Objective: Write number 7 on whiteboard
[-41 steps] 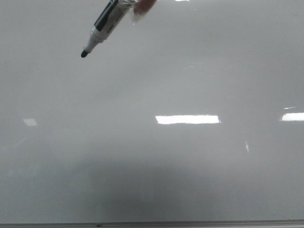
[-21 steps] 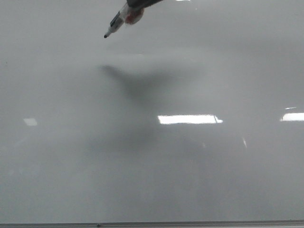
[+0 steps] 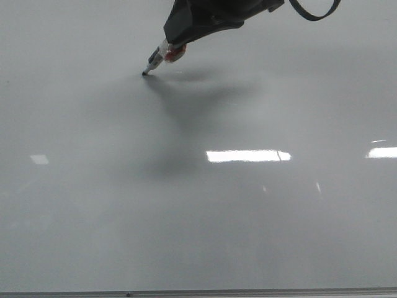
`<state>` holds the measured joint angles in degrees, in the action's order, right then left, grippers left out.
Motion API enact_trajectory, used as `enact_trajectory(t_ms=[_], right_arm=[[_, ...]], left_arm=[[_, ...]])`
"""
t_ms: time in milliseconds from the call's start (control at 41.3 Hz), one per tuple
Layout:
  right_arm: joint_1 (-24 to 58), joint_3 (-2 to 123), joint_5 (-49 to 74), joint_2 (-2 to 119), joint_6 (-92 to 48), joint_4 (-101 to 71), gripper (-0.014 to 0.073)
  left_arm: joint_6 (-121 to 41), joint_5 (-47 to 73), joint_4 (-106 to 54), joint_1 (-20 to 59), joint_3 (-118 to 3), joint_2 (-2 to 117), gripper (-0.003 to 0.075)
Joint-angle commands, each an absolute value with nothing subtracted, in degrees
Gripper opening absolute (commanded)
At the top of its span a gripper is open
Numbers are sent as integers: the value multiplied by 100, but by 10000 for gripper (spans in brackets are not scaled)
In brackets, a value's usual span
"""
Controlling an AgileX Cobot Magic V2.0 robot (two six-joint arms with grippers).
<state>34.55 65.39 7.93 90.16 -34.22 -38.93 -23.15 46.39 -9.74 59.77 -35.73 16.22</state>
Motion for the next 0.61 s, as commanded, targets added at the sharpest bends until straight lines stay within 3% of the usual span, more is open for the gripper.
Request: enact_trajectory(t_ms=[0, 581], right_arm=[[3416, 6723, 395, 8859, -3422, -3966, -68], [2594, 5991, 383, 8240, -3433, -3966, -60]], left_arm=[[-2265, 4240, -1087, 6015, -3710, 1680, -20], [-2265, 4240, -1076, 6015, -3710, 1680, -20]])
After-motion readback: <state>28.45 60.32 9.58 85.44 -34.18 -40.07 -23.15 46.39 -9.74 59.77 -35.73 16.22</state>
